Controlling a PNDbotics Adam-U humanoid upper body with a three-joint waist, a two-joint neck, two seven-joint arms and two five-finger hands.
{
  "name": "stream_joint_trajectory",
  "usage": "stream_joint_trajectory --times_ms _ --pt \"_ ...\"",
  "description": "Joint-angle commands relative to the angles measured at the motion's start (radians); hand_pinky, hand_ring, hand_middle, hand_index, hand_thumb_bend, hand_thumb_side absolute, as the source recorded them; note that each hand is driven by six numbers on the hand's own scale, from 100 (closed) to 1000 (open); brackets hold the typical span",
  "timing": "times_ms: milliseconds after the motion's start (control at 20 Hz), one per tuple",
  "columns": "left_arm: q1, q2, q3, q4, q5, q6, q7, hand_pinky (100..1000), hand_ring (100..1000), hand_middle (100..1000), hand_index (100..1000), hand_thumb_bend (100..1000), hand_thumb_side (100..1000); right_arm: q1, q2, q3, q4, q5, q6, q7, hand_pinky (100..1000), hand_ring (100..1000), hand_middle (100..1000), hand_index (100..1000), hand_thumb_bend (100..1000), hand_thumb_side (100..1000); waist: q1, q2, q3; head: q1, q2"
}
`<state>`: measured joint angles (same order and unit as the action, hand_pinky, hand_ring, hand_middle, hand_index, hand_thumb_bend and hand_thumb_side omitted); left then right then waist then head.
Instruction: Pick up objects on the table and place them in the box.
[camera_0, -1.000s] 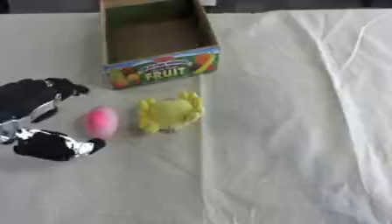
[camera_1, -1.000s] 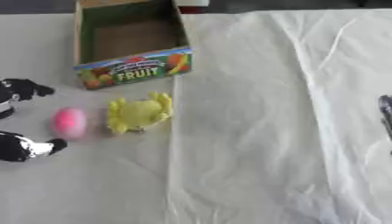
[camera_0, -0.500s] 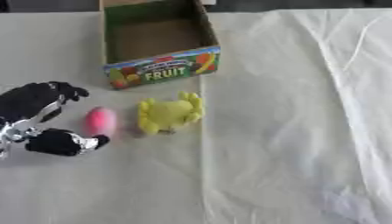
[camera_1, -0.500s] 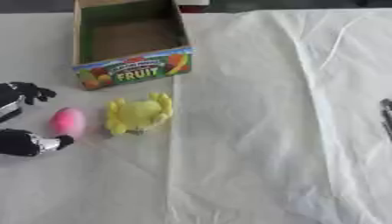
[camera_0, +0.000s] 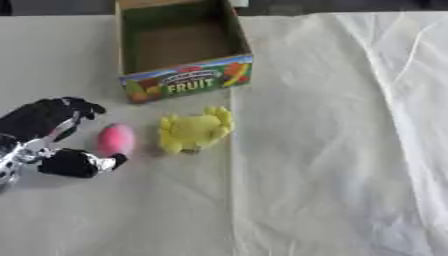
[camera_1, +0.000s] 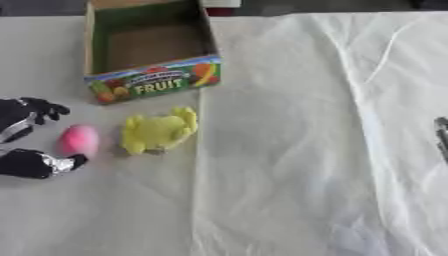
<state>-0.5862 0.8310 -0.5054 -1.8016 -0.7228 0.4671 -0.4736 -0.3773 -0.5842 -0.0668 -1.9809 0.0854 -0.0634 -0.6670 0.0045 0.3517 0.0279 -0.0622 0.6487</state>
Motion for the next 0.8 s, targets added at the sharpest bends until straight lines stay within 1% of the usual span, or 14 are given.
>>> stream_joint_trajectory --times_ms 50,250,350,450,500,650,800 --pt "-0.023 0.009 -0.002 0.019 -0.019 -0.005 0.010 573 759 754 913 493 621 -0.006 -0.016 -0.004 -0.019 -0.004 0.000 0.002 633 657 540 710 100 643 0.001 -0.016 -0.002 0.006 -0.012" --pt "-0.031 -0.008 -0.007 0.054 -0.035 -0.017 0.011 565 755 744 895 468 617 -0.006 -0.015 -0.004 -0.019 -0.006 -0.001 0.003 633 658 540 710 100 643 -0.001 -0.014 -0.003 0.007 -0.013" --pt "-0.034 -0.016 -0.006 0.065 -0.024 -0.017 0.013 543 737 721 864 424 607 -0.006 -0.014 -0.004 -0.019 -0.006 -0.001 0.003 634 658 540 711 100 641 -0.002 -0.012 -0.004 0.008 -0.013" --pt "-0.034 -0.018 -0.002 0.057 0.000 -0.016 0.025 518 716 696 834 360 585 -0.005 -0.014 -0.005 -0.019 -0.006 0.000 0.002 634 658 540 711 100 641 -0.003 -0.011 -0.004 0.008 -0.011" --pt "-0.034 -0.019 -0.001 0.047 0.019 -0.016 0.036 497 702 680 796 322 567 -0.004 -0.013 -0.005 -0.019 -0.006 0.001 0.001 634 658 540 711 100 642 -0.003 -0.010 -0.003 0.007 -0.011" --pt "-0.034 -0.019 -0.001 0.036 0.084 -0.018 0.070 458 667 642 744 261 548 -0.003 -0.012 -0.005 -0.019 -0.007 0.002 -0.001 634 659 540 712 100 641 -0.004 -0.010 -0.002 0.008 -0.012" --pt "-0.035 -0.020 -0.004 0.038 0.125 -0.022 0.102 439 652 632 737 194 502 -0.002 -0.012 -0.006 -0.019 -0.007 0.004 -0.002 635 659 540 712 100 641 -0.005 -0.010 -0.002 0.008 -0.013"
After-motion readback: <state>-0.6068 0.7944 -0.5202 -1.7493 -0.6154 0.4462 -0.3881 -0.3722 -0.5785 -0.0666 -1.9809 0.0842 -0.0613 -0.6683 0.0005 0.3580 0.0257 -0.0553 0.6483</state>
